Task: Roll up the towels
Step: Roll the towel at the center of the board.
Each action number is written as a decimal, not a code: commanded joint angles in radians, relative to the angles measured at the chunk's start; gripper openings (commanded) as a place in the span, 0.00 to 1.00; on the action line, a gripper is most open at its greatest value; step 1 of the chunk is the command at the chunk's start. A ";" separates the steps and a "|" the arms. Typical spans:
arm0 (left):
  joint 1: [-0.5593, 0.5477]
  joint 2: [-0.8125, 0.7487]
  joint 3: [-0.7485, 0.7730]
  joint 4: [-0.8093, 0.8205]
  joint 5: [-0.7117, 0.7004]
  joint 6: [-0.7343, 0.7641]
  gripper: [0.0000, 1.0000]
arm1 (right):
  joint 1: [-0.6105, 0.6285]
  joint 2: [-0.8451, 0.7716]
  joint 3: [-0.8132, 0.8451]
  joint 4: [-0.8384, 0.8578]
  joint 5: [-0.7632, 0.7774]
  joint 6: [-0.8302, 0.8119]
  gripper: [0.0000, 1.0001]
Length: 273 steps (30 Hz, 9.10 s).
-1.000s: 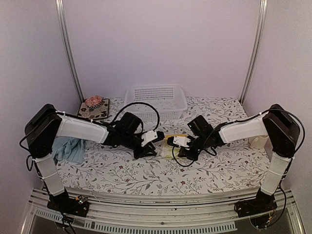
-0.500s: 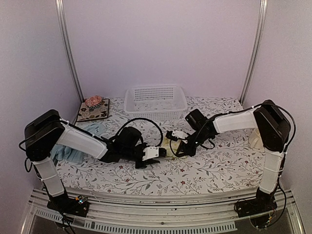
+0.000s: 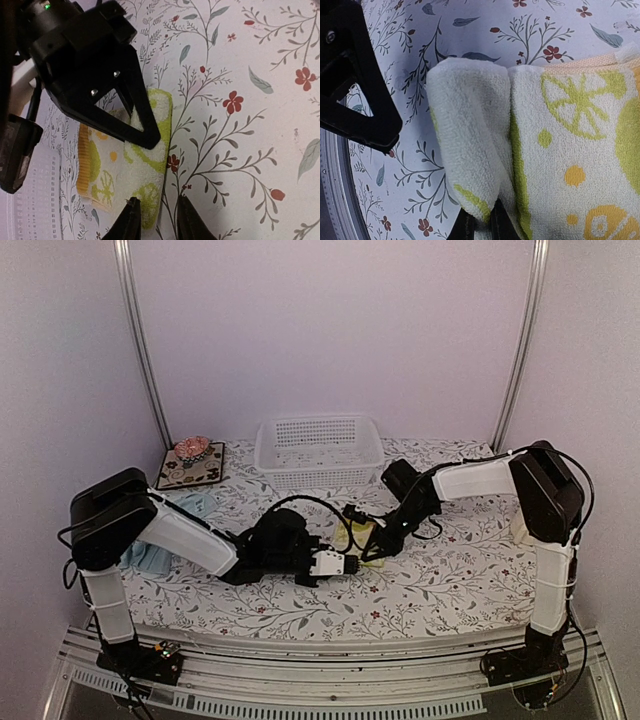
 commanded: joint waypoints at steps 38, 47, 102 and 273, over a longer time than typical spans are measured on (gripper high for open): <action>-0.022 0.217 0.170 -0.225 -0.175 0.076 0.00 | -0.037 0.047 0.029 -0.107 -0.099 -0.012 0.14; -0.019 0.188 0.242 -0.434 -0.085 0.017 0.00 | -0.051 -0.079 -0.041 -0.043 -0.013 -0.006 0.34; 0.077 0.298 0.538 -0.902 0.171 -0.247 0.00 | -0.074 -0.739 -0.587 0.499 0.481 0.087 0.99; 0.089 0.283 0.554 -0.969 0.298 -0.266 0.00 | 0.020 -0.556 -0.584 0.483 0.283 -0.119 0.74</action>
